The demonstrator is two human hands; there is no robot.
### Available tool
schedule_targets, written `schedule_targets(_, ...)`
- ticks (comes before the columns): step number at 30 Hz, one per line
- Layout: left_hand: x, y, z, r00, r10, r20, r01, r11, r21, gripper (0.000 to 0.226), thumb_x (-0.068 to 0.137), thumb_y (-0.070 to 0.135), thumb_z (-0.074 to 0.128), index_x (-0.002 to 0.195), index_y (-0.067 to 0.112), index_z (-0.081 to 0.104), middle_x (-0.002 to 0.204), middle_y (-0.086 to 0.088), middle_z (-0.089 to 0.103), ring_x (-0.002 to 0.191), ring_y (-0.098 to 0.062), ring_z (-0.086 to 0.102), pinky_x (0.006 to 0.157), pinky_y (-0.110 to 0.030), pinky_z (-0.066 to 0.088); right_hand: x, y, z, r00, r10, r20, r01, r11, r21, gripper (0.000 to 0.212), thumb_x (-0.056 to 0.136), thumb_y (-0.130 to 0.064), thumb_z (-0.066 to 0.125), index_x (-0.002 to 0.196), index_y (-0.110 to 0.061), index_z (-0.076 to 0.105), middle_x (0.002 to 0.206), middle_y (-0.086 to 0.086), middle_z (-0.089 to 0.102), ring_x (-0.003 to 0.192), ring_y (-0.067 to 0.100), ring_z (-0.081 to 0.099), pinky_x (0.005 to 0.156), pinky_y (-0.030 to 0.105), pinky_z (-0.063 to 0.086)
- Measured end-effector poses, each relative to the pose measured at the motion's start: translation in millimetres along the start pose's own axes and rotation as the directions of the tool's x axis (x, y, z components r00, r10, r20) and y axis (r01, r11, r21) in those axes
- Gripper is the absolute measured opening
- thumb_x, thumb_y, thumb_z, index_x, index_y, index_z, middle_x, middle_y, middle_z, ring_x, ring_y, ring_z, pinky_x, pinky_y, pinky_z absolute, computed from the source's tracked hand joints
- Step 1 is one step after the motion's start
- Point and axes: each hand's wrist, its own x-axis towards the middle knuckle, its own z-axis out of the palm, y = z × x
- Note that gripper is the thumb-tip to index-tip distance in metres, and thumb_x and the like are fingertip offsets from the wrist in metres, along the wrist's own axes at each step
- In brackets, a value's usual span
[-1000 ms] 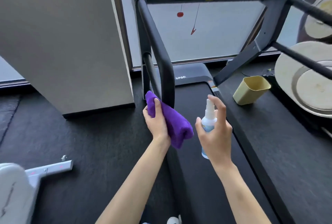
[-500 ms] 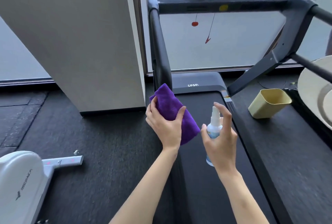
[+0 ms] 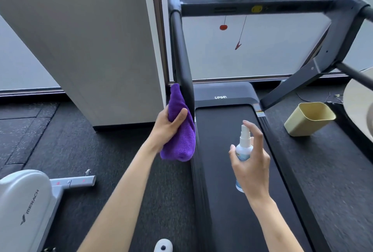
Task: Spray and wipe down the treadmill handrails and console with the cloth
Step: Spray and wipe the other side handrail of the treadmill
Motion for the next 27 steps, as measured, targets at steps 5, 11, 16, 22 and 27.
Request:
schedule_targets(5,-2.8,-8.0,8.1,0.992,0.028,-0.125,-0.022,0.999,0.049,0.037,0.07,0.062,0.065,0.087,0.03,0.058,0.08,0.014,0.066,0.078,-0.009,0.062,0.076,-0.026,0.052,3.7,-6.5,15.5,1.0,0.009,0.02,-0.009,1.0,0.005,0.068,0.081,-0.001,0.067,0.129,-0.039,0.039,0.085,-0.021,0.054,0.06,0.015,0.053,0.054,0.034,0.052)
schedule_targets(11,5.2,-12.4,-6.5,0.99,-0.101,0.096,0.098,0.995,0.033,0.036,0.082,0.062,0.056,0.082,0.026,0.057,0.067,0.018,0.067,0.064,-0.002,0.063,0.059,-0.015,0.049,9.8,-8.7,21.0,1.0,-0.007,0.007,0.007,1.0,-0.007,0.069,0.08,0.0,0.067,0.13,-0.038,0.039,0.068,-0.016,0.048,0.061,0.015,0.052,0.054,0.028,0.05)
schedule_targets(16,13.5,-4.6,-6.4,0.998,-0.035,0.048,0.037,0.999,-0.039,0.025,0.087,0.044,0.059,0.079,0.02,0.056,0.061,0.018,0.064,0.058,-0.002,0.059,0.055,-0.013,0.046,15.3,-8.1,23.4,1.0,0.013,0.002,-0.013,1.0,-0.004,0.068,0.08,-0.001,0.067,0.129,-0.039,0.039,0.068,-0.012,0.049,0.063,0.016,0.052,0.054,0.028,0.05)
schedule_targets(22,48.7,44.6,8.2,0.927,-0.117,-0.355,0.09,0.992,-0.091,0.068,0.07,0.071,0.065,0.09,0.007,0.057,0.078,-0.001,0.062,0.073,-0.018,0.06,0.079,-0.04,0.054,25.9,-9.7,17.8,0.999,-0.024,-0.024,0.024,1.0,-0.005,0.067,0.08,0.001,0.067,0.128,-0.036,0.041,0.091,-0.015,0.054,0.059,0.017,0.051,0.053,0.027,0.047)
schedule_targets(27,90.4,72.1,13.5,0.891,-0.211,-0.402,0.289,0.947,0.144,0.085,0.074,0.067,0.064,0.121,0.001,0.04,0.121,-0.01,0.055,0.113,-0.031,0.055,0.102,-0.043,0.041,48.5,-17.0,16.3,0.997,-0.081,-0.015,0.081,0.997,-0.007,0.065,0.08,0.001,0.067,0.129,-0.033,0.041,0.078,-0.015,0.053,0.058,0.013,0.05,0.054,0.017,0.042)
